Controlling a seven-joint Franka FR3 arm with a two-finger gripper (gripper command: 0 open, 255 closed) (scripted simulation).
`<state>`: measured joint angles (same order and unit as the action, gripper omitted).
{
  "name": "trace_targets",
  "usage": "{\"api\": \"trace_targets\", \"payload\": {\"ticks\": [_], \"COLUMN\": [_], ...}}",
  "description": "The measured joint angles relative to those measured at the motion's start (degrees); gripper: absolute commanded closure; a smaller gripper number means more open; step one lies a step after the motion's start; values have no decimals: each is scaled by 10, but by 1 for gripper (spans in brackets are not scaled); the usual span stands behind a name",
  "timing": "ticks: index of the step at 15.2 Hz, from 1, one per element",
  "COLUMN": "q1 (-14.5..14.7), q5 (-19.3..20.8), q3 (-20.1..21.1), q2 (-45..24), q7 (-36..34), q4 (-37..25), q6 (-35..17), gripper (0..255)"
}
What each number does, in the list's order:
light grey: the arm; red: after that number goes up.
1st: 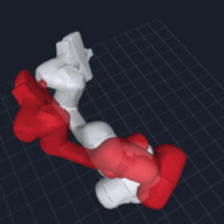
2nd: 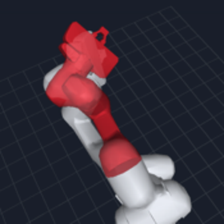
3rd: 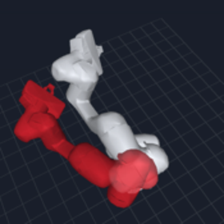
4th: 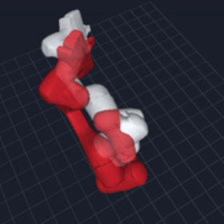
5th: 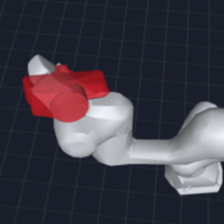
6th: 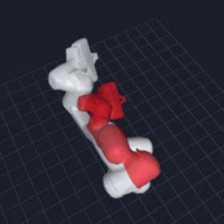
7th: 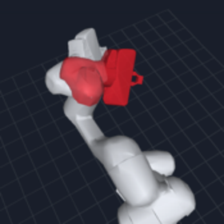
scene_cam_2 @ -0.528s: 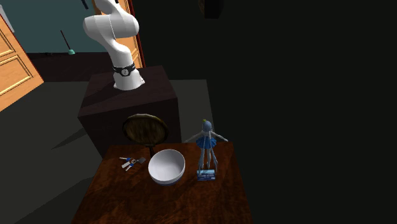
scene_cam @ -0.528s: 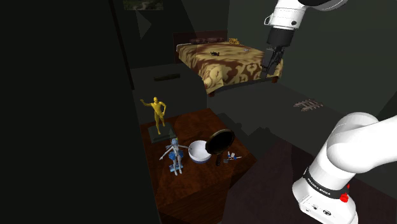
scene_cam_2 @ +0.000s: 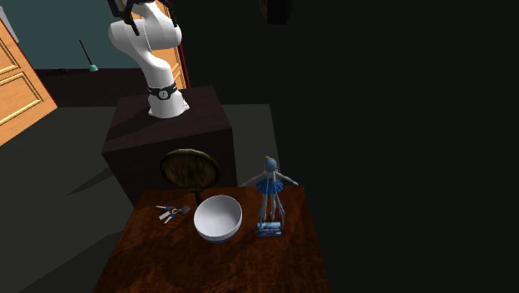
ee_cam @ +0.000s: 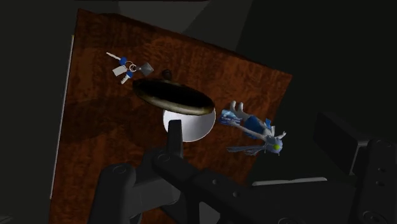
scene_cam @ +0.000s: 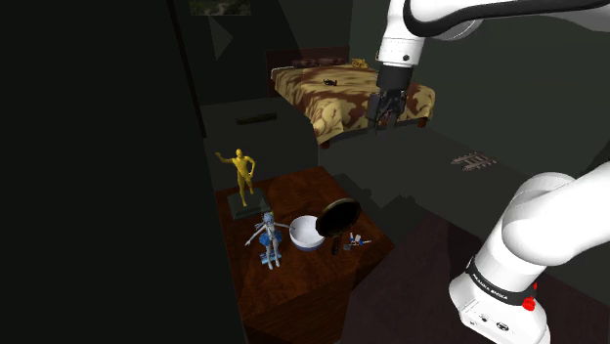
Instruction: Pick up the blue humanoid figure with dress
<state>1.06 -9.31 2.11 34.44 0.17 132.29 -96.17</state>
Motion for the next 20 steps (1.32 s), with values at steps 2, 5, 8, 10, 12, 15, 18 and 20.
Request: {"api": "trace_targets", "payload": {"ticks": [2,5,8,10,12,15,18,20], "q1": [1,2,2,3,5,8,12,15], "q5": [-11,-26,-35,-41,-46,-52,-55,-56], "q3": [14,35,50,58,65,73,78,79], "q2": [-37,-96,-165,-206,-251,-312,-385,-434], "q7": [-28,-72,-112,-137,-163,-200,-234,-258], "q4": [-3,-18,-50,-62,-82,-112,-151,-189], "q6": [-24,-55,-78,-98,-114,-132,-153,-157], "gripper": [0,0,0,0,0,0,0,0]}}
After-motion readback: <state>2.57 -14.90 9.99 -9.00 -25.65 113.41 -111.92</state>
